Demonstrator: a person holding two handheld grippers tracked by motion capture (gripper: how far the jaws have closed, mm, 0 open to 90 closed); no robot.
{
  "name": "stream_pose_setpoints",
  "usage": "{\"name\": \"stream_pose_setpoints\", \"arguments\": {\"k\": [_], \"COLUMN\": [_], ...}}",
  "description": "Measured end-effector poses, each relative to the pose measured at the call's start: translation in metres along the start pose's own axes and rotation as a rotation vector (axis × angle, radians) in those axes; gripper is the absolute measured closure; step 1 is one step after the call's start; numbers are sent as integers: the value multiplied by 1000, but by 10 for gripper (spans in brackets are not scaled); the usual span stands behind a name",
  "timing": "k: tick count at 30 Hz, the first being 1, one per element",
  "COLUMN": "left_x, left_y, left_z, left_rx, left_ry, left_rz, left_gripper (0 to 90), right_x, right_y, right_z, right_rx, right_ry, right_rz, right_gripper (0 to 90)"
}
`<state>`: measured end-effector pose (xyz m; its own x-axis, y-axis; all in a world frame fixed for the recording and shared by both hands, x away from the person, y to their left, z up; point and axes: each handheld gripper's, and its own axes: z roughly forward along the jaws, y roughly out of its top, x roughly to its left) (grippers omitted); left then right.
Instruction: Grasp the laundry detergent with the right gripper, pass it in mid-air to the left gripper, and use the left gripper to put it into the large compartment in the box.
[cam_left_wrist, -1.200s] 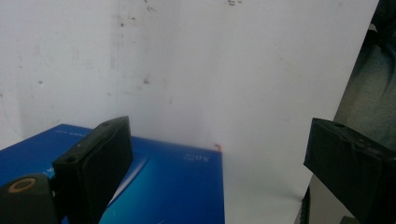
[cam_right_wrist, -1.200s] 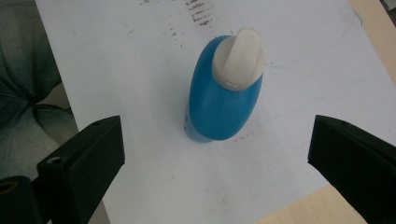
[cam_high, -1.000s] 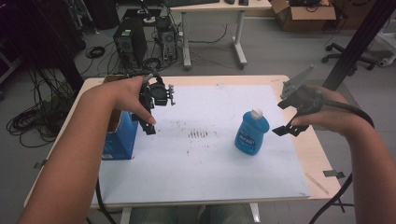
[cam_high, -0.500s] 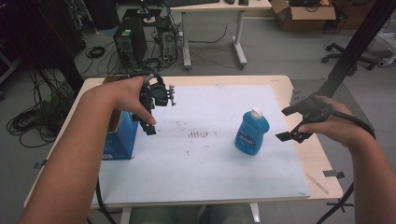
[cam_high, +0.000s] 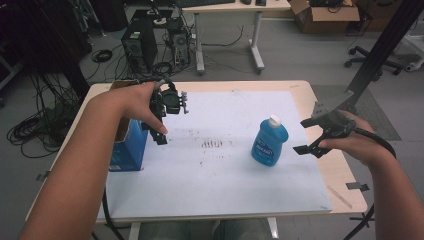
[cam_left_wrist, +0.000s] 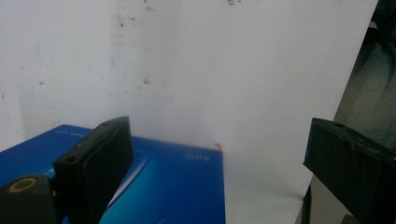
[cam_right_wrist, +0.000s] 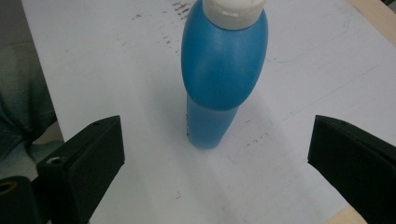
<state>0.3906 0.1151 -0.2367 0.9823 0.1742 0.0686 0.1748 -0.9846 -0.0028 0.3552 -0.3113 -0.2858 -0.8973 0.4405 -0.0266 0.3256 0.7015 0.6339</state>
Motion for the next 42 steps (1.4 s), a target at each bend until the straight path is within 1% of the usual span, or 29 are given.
{"name": "stream_pose_setpoints", "arguments": {"k": [2, 4, 6, 7, 13, 14, 15, 16, 17, 21, 29, 32, 33, 40, 42], "left_x": [0, 0, -1, -1, -3, -4, -4, -4, -4, -4, -3, -4, -4, -4, -4], "left_y": [1, 1, 2, 2, 4, 4, 4, 5, 5, 5, 2, 2, 2, 4, 4], "left_z": [0, 0, 1, 1, 0, 0, 0, 0, 0, 0, 0, 0, 1, 2, 2], "left_rx": [0, 0, 0, 0, 1, -4, -4, -5, -10, -1, -13, -12, -12, -12, -9], "left_ry": [-1, -2, -2, -1, -2, -4, -4, -5, -4, -3, -4, -5, -5, -7, -6], "left_rz": [1, 5, 8, 10, 21, 26, 26, 25, 28, 30, 20, 25, 26, 29, 31], "left_gripper": [83, 83, 83, 83, 83, 83, 82, 82, 82, 82, 82, 82, 82, 82, 82], "right_x": [1, 1, 2, 2, 3, 3, 3, 4, 4, 5, 6, 6, 6, 8, 8], "right_y": [-4, -6, -10, -10, -19, -22, -22, -25, -25, -29, -38, -43, -43, -49, -50], "right_z": [3, 4, 6, 6, 11, 13, 13, 16, 16, 24, 39, 47, 47, 62, 64], "right_rx": [-16, -19, -40, -40, -96, -109, -109, -130, -130, -164, -206, -238, -238, -267, -270], "right_ry": [-4, -9, -17, -17, -37, -49, -49, -59, -59, -70, -70, -69, -69, -62, -63], "right_rz": [8, 11, 14, 14, 40, 45, 45, 54, 54, 68, 95, 113, 113, 129, 131], "right_gripper": [37, 35, 34, 34, 35, 30, 30, 29, 29, 26, 27, 25, 25, 22, 22]}}
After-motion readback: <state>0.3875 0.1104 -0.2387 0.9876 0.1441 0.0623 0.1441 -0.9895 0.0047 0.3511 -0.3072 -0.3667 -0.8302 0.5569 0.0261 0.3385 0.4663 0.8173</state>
